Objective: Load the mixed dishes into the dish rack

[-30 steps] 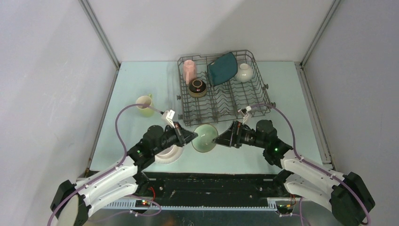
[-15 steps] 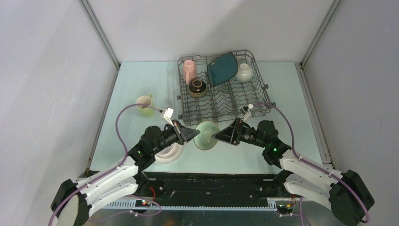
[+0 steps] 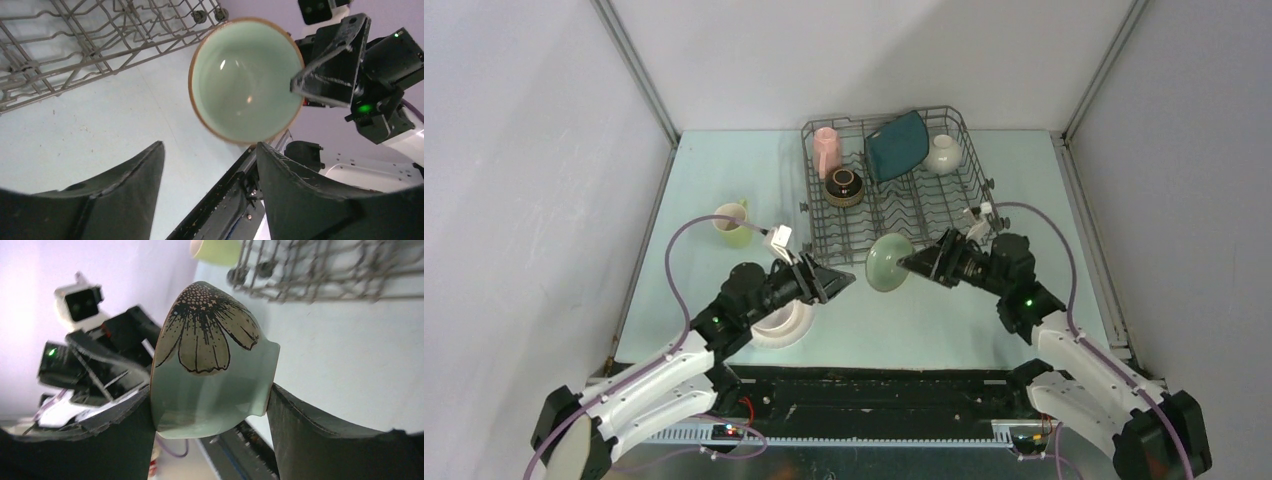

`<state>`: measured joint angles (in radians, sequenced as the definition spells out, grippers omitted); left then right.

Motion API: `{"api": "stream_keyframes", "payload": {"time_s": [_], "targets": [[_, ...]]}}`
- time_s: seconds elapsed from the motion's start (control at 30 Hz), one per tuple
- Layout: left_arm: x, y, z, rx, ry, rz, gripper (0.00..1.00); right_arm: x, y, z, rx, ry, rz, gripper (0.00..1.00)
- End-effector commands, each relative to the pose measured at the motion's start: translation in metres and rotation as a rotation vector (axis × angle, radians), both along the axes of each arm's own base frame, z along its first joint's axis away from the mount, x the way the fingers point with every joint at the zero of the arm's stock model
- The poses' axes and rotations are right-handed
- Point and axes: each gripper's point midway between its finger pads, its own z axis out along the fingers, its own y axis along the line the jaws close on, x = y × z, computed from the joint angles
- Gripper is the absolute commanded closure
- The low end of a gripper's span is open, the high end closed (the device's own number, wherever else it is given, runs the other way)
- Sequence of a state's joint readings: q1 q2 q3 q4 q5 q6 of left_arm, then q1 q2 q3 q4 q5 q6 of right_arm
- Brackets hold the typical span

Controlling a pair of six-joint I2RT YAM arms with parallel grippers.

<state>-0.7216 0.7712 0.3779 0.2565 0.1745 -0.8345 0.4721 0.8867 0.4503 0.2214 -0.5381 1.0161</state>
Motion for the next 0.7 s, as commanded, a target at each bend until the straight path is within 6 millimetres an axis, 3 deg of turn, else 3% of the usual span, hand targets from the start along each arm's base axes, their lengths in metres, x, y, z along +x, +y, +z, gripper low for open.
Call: {"api": "stream_keyframes", "payload": {"time_s": [0.0,0.03,0.07,0.1,0.13,0.17,0.2,0.23,0.27,0.3,0.33,0.37,0.4,0.57,0.67], "targets": [[0.007,0.011,0.026,0.022,-0.075,0.054,0.27,0.034,-0.03,0.058,-0.122,-0.214,-0.14,0.73],[0.007,0.013,0.023,0.042,-0.075,0.057,0.27,0.036,-0.038,0.049,-0.2,-0.206,-0.149,0.73],[0.007,0.015,0.026,0.044,-0.086,0.064,0.27,0.048,-0.046,0.061,-0.236,-0.232,-0.205,0.73],[0.006,0.017,0.024,0.061,-0.091,0.065,0.27,0.048,-0.053,0.054,-0.314,-0.227,-0.207,0.73],[0.006,0.02,0.025,0.069,-0.104,0.072,0.27,0.06,-0.061,0.069,-0.357,-0.251,-0.263,0.73],[0.005,0.022,0.024,0.08,-0.104,0.075,0.27,0.061,-0.07,0.06,-0.443,-0.239,-0.267,0.74],[0.006,0.024,0.024,0.094,-0.112,0.084,0.27,0.074,-0.079,0.07,-0.501,-0.252,-0.33,0.75],[0.005,0.027,0.02,0.111,-0.106,0.087,0.27,0.082,-0.092,0.057,-0.611,-0.225,-0.368,0.75],[0.008,0.03,0.021,0.127,-0.115,0.105,0.27,0.089,-0.097,0.068,-0.648,-0.246,-0.397,0.74],[0.007,0.033,0.016,0.15,-0.104,0.112,0.27,0.097,-0.109,0.054,-0.759,-0.224,-0.42,0.74],[0.01,0.036,0.017,0.168,-0.11,0.127,0.27,0.104,-0.115,0.065,-0.792,-0.235,-0.447,0.74],[0.009,0.039,0.012,0.194,-0.096,0.133,0.27,0.111,-0.128,0.052,-0.894,-0.192,-0.474,0.76],[0.012,0.042,0.015,0.207,-0.104,0.153,0.27,0.115,-0.133,0.056,-0.939,-0.195,-0.484,0.77],[0.015,0.053,0.011,0.266,-0.096,0.198,0.27,0.159,-0.128,0.048,-1.094,-0.227,-0.418,1.0],[0.015,0.055,0.013,0.269,-0.1,0.201,0.27,0.188,-0.115,0.04,-1.142,-0.316,-0.319,1.0]]}}
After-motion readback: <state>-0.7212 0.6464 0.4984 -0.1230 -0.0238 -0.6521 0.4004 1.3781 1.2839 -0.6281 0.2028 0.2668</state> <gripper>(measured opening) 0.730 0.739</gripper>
